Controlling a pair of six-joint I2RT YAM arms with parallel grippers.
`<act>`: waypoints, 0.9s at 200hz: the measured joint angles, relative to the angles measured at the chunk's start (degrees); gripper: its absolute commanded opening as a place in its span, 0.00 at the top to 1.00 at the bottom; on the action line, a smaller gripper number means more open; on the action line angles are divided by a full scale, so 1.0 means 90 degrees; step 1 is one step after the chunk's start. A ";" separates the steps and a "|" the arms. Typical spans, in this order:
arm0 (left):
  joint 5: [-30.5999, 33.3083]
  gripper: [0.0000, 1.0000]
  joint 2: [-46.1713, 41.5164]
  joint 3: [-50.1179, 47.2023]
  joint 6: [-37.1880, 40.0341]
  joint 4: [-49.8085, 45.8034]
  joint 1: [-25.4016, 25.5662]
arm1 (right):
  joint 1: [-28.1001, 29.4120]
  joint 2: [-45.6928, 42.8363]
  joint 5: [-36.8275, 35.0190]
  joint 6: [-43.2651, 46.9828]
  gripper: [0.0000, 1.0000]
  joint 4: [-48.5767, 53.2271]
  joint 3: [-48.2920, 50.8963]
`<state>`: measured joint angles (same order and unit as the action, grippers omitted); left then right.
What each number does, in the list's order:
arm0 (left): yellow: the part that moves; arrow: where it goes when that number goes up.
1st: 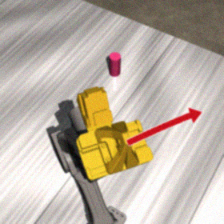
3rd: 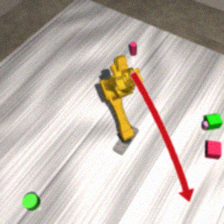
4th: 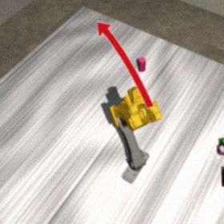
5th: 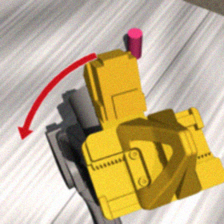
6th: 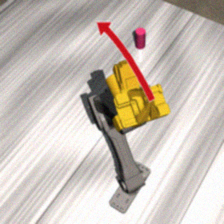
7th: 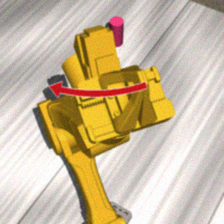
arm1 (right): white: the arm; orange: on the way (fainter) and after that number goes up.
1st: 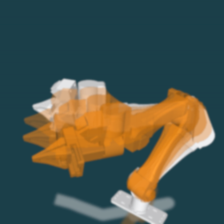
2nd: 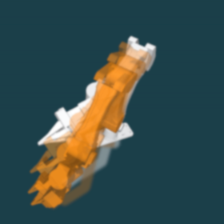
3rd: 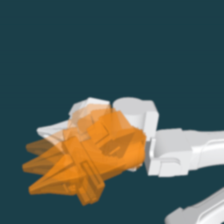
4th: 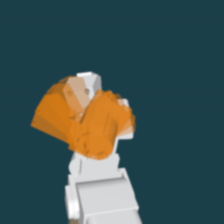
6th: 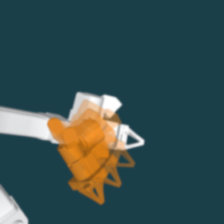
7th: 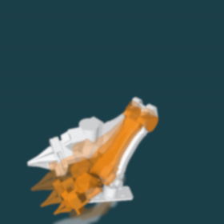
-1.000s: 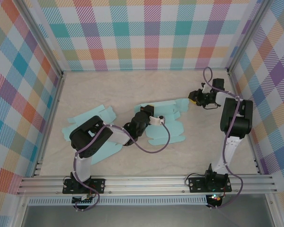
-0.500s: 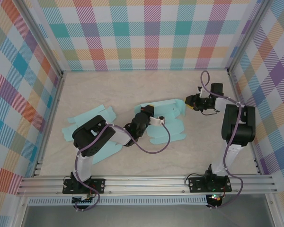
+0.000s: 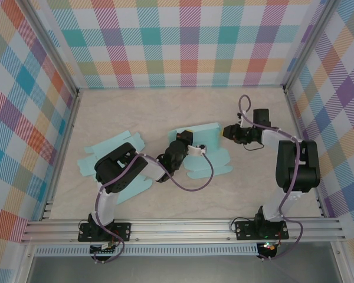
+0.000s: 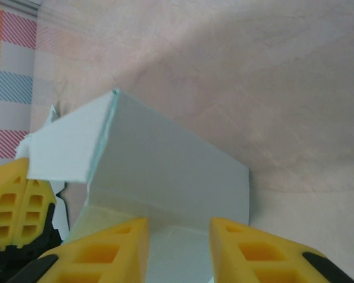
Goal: Fold the paper box
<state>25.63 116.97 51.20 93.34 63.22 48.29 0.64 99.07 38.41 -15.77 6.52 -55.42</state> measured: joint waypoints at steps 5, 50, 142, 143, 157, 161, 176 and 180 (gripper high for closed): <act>-0.0002 1.00 0.0000 0.0000 0.0002 -0.0002 0.0000 | 0.0007 -0.0051 -0.0039 -0.0002 0.66 -0.0015 0.0080; -0.0005 1.00 0.0005 0.0000 0.0068 0.0019 0.0000 | 0.0155 -0.0265 -0.0262 0.0000 0.61 -0.0131 0.0495; -0.0005 1.00 0.0036 0.0000 0.0068 0.0068 0.0000 | 0.0685 -0.0233 -0.1039 -0.0029 0.55 -0.0556 0.0488; -0.0005 1.00 0.0036 0.0000 0.0070 0.0068 0.0000 | 0.0695 -0.0231 -0.1059 -0.0029 0.55 -0.0566 0.0488; -0.0005 1.00 0.0036 0.0000 0.0070 0.0070 0.0000 | 0.0775 -0.0192 -0.1282 -0.0095 0.55 -0.0719 0.0488; -0.0007 1.00 0.0036 0.0000 0.0070 0.0070 0.0000 | 0.0787 -0.0180 -0.1345 -0.0112 0.56 -0.0765 0.0488; -0.0010 1.00 0.0036 0.0000 0.0070 0.0075 0.0000 | 0.0838 -0.0119 -0.1579 -0.0216 0.55 -0.0947 0.0488; -0.0012 1.00 0.0036 0.0000 0.0070 0.0078 0.0000 | 0.0852 -0.0102 -0.1632 -0.0243 0.55 -0.0988 0.0488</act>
<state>25.52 117.30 51.20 93.97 63.92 48.29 8.32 98.15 23.73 -17.96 -2.37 -51.03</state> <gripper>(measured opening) 0.049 0.448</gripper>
